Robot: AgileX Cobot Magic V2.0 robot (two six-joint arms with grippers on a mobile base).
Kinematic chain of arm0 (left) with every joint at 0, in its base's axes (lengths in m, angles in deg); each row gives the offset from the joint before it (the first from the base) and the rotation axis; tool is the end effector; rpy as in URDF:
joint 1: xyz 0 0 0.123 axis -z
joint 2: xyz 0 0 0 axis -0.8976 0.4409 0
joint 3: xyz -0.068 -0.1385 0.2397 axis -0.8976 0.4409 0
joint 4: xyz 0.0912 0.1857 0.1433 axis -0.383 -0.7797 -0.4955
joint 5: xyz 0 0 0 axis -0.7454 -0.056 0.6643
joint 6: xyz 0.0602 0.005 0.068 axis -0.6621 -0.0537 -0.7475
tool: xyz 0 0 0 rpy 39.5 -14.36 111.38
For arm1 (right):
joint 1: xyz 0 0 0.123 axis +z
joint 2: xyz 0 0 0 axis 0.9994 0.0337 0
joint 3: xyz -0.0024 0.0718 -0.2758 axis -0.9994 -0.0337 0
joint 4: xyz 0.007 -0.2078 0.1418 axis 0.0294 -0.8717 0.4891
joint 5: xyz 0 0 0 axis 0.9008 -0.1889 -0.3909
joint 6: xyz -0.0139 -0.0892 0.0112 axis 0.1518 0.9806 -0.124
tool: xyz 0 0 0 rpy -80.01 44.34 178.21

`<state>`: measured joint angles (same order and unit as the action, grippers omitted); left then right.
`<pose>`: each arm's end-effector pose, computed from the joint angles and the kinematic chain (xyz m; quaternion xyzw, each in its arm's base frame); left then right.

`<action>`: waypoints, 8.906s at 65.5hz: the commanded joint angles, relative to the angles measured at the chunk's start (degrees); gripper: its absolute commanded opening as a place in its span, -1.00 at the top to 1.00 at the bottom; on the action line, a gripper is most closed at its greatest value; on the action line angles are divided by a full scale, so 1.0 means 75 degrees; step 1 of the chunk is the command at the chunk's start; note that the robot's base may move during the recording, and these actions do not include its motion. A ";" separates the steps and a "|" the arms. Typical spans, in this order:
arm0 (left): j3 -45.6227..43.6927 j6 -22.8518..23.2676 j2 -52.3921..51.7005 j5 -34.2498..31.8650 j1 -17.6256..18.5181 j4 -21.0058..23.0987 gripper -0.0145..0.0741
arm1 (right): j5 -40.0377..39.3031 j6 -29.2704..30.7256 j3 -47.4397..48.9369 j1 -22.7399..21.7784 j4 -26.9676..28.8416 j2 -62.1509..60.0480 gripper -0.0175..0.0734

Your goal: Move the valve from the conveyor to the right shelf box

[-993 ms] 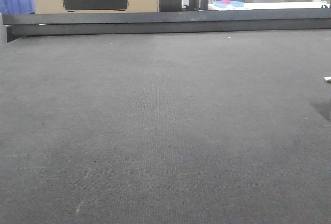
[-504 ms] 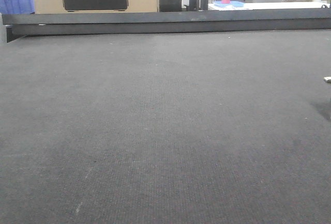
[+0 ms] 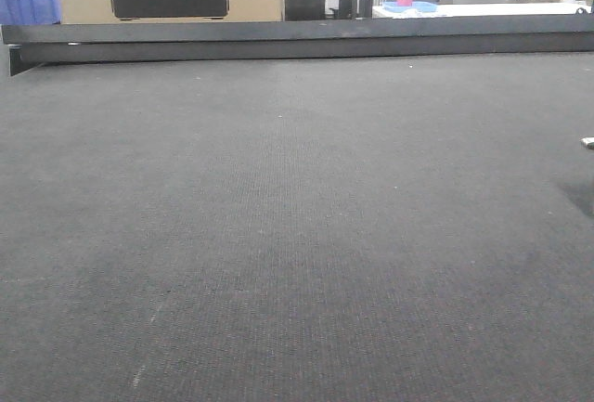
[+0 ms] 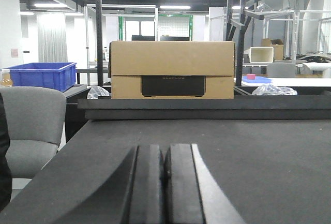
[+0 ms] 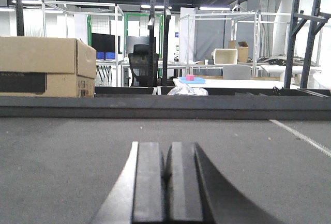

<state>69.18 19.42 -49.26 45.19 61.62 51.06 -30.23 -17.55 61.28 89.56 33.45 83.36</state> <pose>0.0497 0.0020 0.2469 -0.0039 0.6235 0.0263 0.7813 0.0524 0.0002 0.2361 0.0093 0.6222 0.0222 0.7825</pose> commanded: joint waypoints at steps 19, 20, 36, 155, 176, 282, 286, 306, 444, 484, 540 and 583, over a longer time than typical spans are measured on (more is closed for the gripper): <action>-0.3371 0.0052 0.1829 0.3191 -0.0004 -0.0053 0.24 | 0.3690 -0.0007 0.3613 -0.0035 -0.0013 0.0979 0.41; -0.3474 0.0052 0.1966 0.3226 -0.0004 -0.0053 0.18 | 0.3690 -0.0007 0.3690 -0.0035 -0.0013 0.1054 0.35; -0.4112 0.0052 0.3365 0.3268 0.0060 0.0205 -0.65 | 0.2882 0.0008 0.4034 -0.0035 -0.0352 0.2461 -0.65; -0.4761 0.0067 0.3924 0.3843 0.0474 0.0243 -0.63 | 0.8379 0.0333 0.8671 0.0787 -0.0745 1.2204 0.95; -0.6834 0.0067 0.5506 0.7010 -0.0487 0.0154 -0.58 | 0.7512 0.0333 0.7956 0.0787 -0.0337 1.0531 0.95; -0.9172 -0.0802 1.3211 0.8364 -0.1252 -0.0467 -0.56 | 0.6707 0.0333 0.6588 0.0787 -0.0138 0.9154 0.95; -0.9172 -0.0802 1.3211 0.8425 -0.1252 -0.0467 -0.50 | 0.6707 0.0333 0.6588 0.0787 -0.0138 0.9154 0.95; -0.9172 -0.0802 1.3211 0.8689 -0.1252 -0.0467 0.81 | 0.6561 0.0333 0.6588 0.0787 -0.0138 0.9154 0.95; -0.9200 -0.0538 0.6892 0.6488 -0.0196 0.0208 0.92 | 0.6749 0.0333 0.9725 0.0787 -0.0109 0.8020 0.95; -0.9200 -0.0538 0.6892 0.6488 -0.0196 0.0208 0.92 | 0.6731 0.0333 0.9725 0.0787 -0.0109 0.8020 0.95; -0.9200 -0.0538 0.6892 0.6488 -0.0196 0.0208 0.92 | 0.6731 0.0333 0.9725 0.0787 -0.0109 0.8020 0.95; -0.9200 -0.0538 0.6892 0.6488 -0.0196 0.0208 0.92 | 0.6731 0.0333 0.9725 0.0787 -0.0109 0.8020 0.95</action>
<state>0.76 14.94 2.92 96.75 59.83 52.10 24.15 -15.25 133.19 95.51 32.80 144.35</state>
